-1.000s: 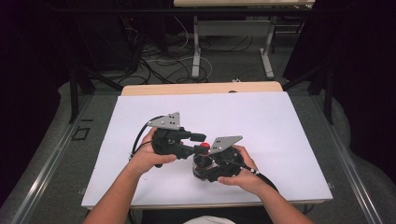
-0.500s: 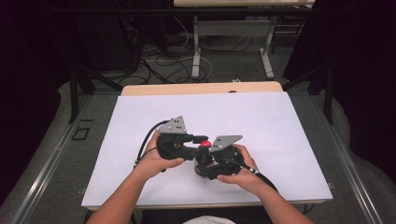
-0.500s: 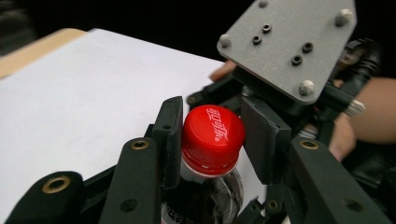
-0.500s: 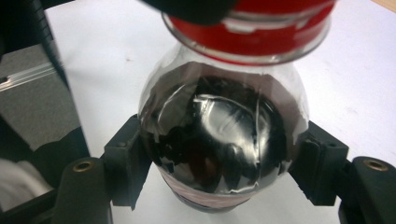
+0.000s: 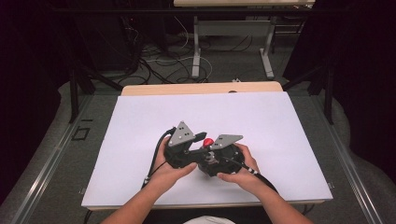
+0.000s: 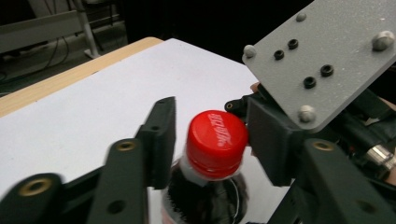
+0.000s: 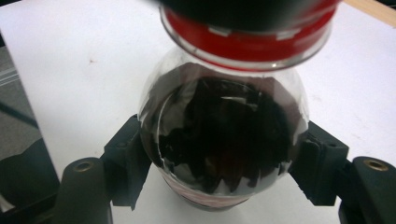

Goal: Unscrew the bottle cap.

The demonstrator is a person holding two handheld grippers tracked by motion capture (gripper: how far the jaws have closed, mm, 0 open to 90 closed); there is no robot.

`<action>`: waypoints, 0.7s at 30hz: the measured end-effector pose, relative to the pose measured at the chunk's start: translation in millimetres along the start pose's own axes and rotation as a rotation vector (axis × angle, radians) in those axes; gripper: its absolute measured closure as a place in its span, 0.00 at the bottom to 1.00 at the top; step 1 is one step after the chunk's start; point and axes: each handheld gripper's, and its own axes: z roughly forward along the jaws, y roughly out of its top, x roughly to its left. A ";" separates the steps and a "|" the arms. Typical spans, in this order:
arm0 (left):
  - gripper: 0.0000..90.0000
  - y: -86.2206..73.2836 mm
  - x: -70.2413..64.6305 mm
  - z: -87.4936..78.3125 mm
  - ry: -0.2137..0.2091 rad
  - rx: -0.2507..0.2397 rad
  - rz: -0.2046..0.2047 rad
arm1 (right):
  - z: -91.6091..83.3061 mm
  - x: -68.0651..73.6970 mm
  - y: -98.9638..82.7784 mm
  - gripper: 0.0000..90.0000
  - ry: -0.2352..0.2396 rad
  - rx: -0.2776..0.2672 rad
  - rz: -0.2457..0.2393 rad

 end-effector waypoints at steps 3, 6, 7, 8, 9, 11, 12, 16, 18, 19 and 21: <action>0.53 -0.4 13.8 -6.8 -0.090 0.012 -0.022 | -0.3 0.6 0.0 0.33 0.027 0.010 0.001; 0.51 -1.7 28.0 -10.5 -0.240 0.046 0.041 | -0.6 1.4 0.6 0.33 0.056 0.006 -0.004; 0.51 -2.2 32.4 -10.4 -0.300 0.062 0.038 | -1.1 1.4 1.1 0.33 0.084 0.000 -0.030; 0.51 -2.6 36.2 -9.6 -0.346 0.066 0.047 | -1.2 2.5 1.2 0.33 0.101 0.001 -0.034; 0.51 -2.7 39.7 -8.8 -0.378 0.074 0.074 | -1.2 2.5 1.2 0.33 0.101 0.001 -0.034; 0.52 -2.7 45.7 -6.6 -0.431 0.084 0.087 | -1.3 6.3 1.6 0.33 0.121 0.002 -0.062; 0.53 -2.8 47.9 -5.5 -0.455 0.078 0.086 | -1.7 7.5 2.1 0.33 0.134 0.011 -0.074; 0.59 -3.1 56.0 -3.6 -0.553 0.060 0.080 | 1.1 11.7 1.8 0.33 0.170 0.009 -0.094; 0.62 -3.5 57.7 -3.2 -0.562 0.062 0.088 | 1.1 12.3 1.6 0.33 0.179 0.011 -0.096; 0.64 -3.6 57.9 -3.3 -0.566 0.059 0.088 | 1.3 12.4 1.4 0.33 0.180 0.011 -0.095; 0.67 -3.8 56.8 -3.4 -0.550 0.056 0.085 | 1.6 11.8 1.1 0.33 0.178 0.014 -0.089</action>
